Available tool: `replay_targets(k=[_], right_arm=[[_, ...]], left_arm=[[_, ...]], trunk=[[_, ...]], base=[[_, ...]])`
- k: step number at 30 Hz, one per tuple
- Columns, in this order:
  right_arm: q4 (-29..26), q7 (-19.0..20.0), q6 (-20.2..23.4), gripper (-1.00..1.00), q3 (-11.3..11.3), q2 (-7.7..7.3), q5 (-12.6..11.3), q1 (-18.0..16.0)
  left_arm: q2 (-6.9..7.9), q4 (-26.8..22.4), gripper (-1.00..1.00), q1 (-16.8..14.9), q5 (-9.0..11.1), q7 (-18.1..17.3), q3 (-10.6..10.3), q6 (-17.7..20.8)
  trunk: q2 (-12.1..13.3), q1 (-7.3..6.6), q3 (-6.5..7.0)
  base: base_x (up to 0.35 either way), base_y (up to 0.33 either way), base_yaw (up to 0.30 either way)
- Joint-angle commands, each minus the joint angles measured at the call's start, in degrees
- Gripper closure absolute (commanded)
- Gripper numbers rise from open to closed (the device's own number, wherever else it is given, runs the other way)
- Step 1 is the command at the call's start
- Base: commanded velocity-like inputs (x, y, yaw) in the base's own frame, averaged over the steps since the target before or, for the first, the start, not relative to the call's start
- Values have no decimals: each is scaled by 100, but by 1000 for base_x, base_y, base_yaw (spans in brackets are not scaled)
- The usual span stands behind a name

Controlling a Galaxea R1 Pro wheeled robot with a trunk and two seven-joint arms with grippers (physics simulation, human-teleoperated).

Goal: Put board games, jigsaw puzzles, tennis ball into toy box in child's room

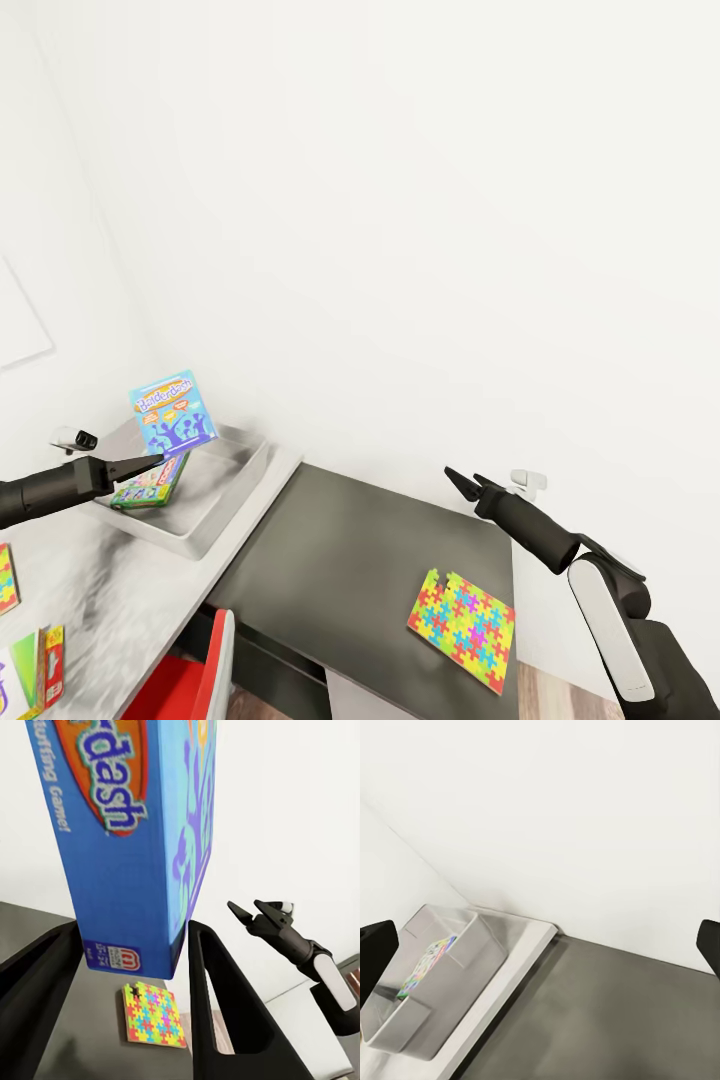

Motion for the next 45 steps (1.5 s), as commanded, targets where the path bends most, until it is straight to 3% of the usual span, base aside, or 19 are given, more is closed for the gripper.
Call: replay_targets(k=[1, 8, 10, 15, 20, 22, 24, 28, 31, 36, 38, 41, 45], right_arm=[[-3, 6, 47, -100, -8, 1, -39, -5], [-13, 6, 47, -100, -8, 1, -39, -5], [-18, 6, 47, -100, -8, 1, -39, -5], [-21, 6, 95, -100, -132, -3, -45, -5], [-21, 6, 168, -100, -228, 0, -53, -4], [-21, 6, 181, -100, -246, 0, -55, -5], [-21, 6, 184, -100, -250, 1, -56, -5], [-21, 6, 186, -100, -255, 1, -56, -5], [-21, 6, 187, -100, -256, 1, -56, -5], [-25, 6, 193, -100, -262, -1, -56, -5], [-28, 6, 195, -100, -263, -5, -56, -5], [-29, 6, 196, -100, -263, -7, -56, -5], [-33, 6, 196, -100, -263, -8, -56, -5]], left_arm=[[2, 0, 100, -5, 22, -3, -2, 47], [19, 28, 100, -8, 11, 50, 9, 90], [25, 99, 100, -45, -72, 152, 0, 116], [22, 308, 100, -566, -810, 700, -9, 417], [9, 661, 100, -1140, -1481, 930, -29, 528], [-8, 836, 100, -1423, -1965, 974, -45, 525], [-47, 882, 100, -1532, -2220, 987, -61, 514], [-161, 949, 100, -1755, -2862, 998, -229, 367], [-228, 1059, 100, -1901, -3349, 967, -546, 80], [-302, 1129, 100, -1950, -3726, 940, -1145, -310], [-288, 1156, 100, -1970, -3984, 929, -1300, -495], [-273, 1163, 100, -1978, -4246, 866, -1375, -773], [-264, 1167, 100, -1981, -4440, 655, -1418, -1035]], trunk=[[-12, 3, -12], [-12, 3, -12], [-12, 3, -12], [-12, 3, -12], [-12, 3, -12], [-12, 3, -12], [-12, 3, -12], [-12, 3, -12], [-12, 3, -12], [-12, 3, -12], [-12, 3, -12], [-12, 3, -12], [-12, 3, -12]], base=[[0, 0, 0], [0, 0, 0], [0, 0, 0], [0, 0, 0], [0, 0, 0], [0, 0, 0], [0, 0, 0], [0, 0, 0], [0, 0, 0], [0, 0, 0], [0, 0, 0], [0, 0, 0], [0, 0, 0]])
